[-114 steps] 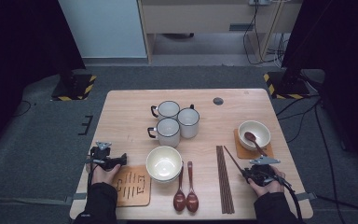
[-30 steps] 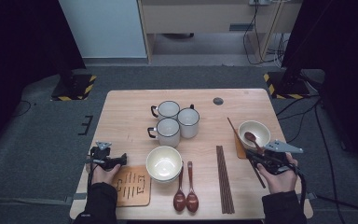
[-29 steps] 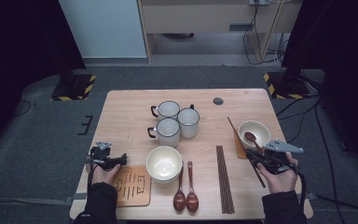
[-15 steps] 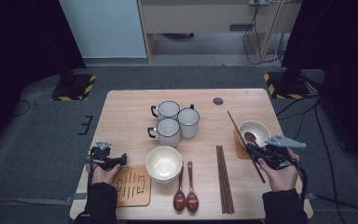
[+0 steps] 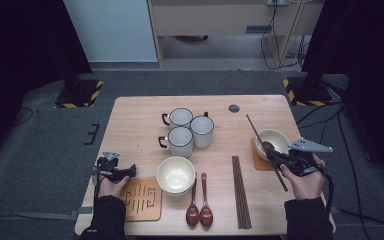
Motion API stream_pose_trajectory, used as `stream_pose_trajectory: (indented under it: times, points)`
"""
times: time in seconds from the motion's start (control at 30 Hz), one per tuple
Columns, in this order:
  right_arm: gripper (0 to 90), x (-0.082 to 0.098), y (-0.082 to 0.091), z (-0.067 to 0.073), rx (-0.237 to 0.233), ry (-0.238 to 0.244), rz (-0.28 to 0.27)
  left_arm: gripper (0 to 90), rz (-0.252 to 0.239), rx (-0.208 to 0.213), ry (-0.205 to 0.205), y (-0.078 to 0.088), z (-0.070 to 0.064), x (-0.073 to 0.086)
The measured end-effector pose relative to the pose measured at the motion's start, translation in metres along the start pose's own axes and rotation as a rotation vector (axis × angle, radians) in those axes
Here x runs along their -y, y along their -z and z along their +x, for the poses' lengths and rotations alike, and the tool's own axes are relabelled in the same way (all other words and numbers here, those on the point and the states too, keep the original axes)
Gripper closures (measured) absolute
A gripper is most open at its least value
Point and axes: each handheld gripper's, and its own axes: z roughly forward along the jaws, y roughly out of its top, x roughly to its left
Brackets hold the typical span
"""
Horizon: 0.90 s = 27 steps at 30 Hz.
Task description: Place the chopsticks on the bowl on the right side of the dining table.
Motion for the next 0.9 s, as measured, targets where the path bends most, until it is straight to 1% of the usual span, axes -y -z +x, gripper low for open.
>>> stream_pose_trajectory:
  times: [0.23,0.47,0.8,0.9]
  points:
    - [85.1,-0.004,0.002,-0.007,-0.007,-0.010,0.001,0.0,0.000,0.000,0.000,0.000,0.000,0.000]
    - [85.1,-0.007,0.005,-0.016,-0.003,-0.016,0.001,0.0,0.000,0.000,0.000,0.000,0.000,0.000]
    - [85.1,-0.012,0.012,-0.029,0.022,-0.016,-0.003,0.0,0.000,0.000,0.000,0.000,0.000,0.000]
    - [85.1,-0.014,0.015,-0.035,0.030,-0.011,-0.001,0.0,0.000,0.000,0.000,0.000,0.000,0.000]
